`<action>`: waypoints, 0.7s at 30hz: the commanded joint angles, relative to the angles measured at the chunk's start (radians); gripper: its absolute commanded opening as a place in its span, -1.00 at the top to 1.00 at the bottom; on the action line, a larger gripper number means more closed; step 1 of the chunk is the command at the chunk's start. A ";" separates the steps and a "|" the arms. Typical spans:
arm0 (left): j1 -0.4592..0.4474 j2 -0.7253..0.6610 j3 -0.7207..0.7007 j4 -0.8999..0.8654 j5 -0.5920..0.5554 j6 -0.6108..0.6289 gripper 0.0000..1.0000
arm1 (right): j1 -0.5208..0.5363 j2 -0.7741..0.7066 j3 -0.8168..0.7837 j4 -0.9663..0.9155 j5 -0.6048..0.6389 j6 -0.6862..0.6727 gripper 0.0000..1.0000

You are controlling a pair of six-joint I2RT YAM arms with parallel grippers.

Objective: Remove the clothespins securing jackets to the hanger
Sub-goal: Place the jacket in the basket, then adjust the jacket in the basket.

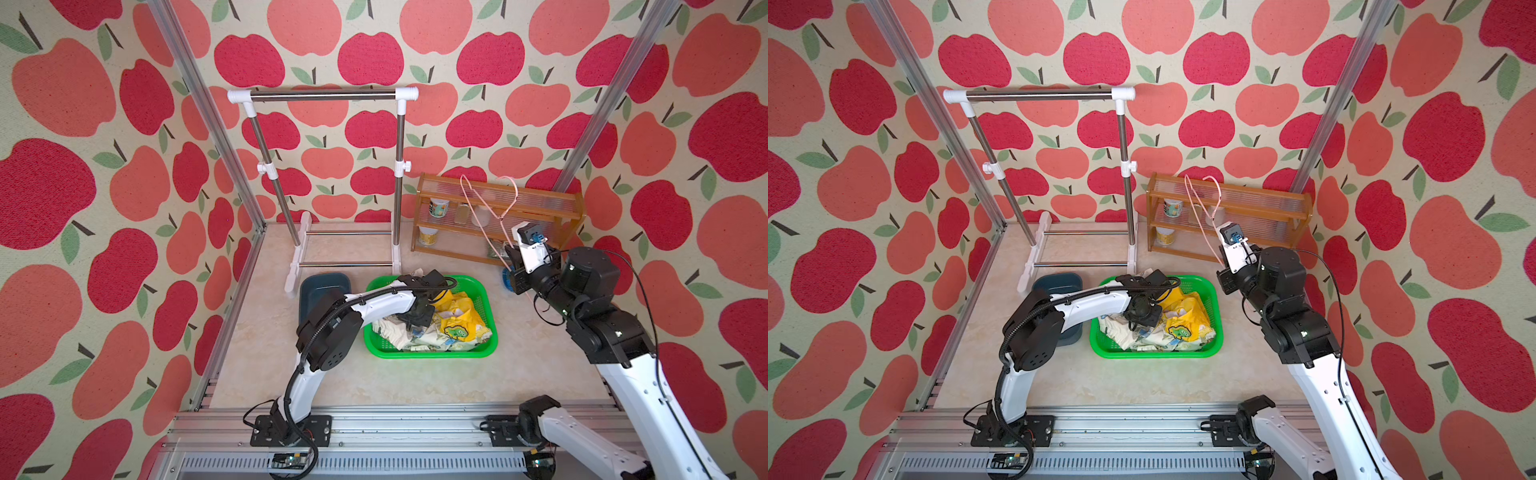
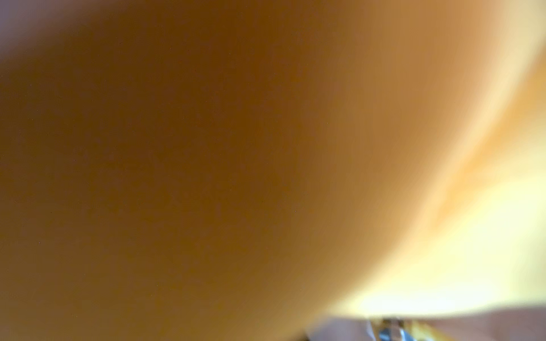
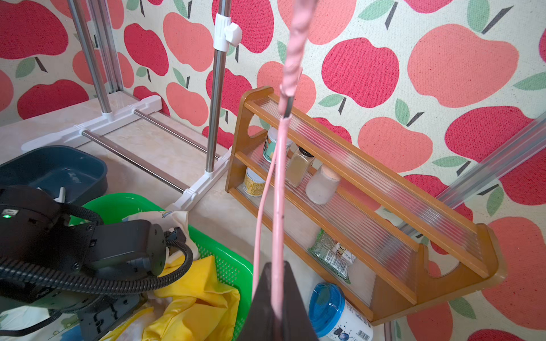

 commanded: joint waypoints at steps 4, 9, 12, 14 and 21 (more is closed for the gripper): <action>-0.027 -0.167 0.178 -0.160 -0.078 0.062 -0.93 | -0.011 0.006 -0.002 0.025 -0.038 0.023 1.00; -0.069 -0.213 0.318 -0.239 -0.081 0.088 -0.99 | -0.017 0.015 0.008 0.023 -0.059 0.024 1.00; -0.099 -0.258 0.354 -0.222 -0.005 0.104 -1.00 | -0.027 0.021 0.017 0.017 -0.074 0.018 1.00; -0.106 -0.284 0.326 -0.157 0.115 0.111 -0.93 | -0.038 0.030 0.028 0.008 -0.082 0.013 1.00; -0.151 -0.134 0.367 -0.137 0.289 0.163 -0.55 | -0.133 0.068 0.083 -0.043 -0.112 -0.002 1.00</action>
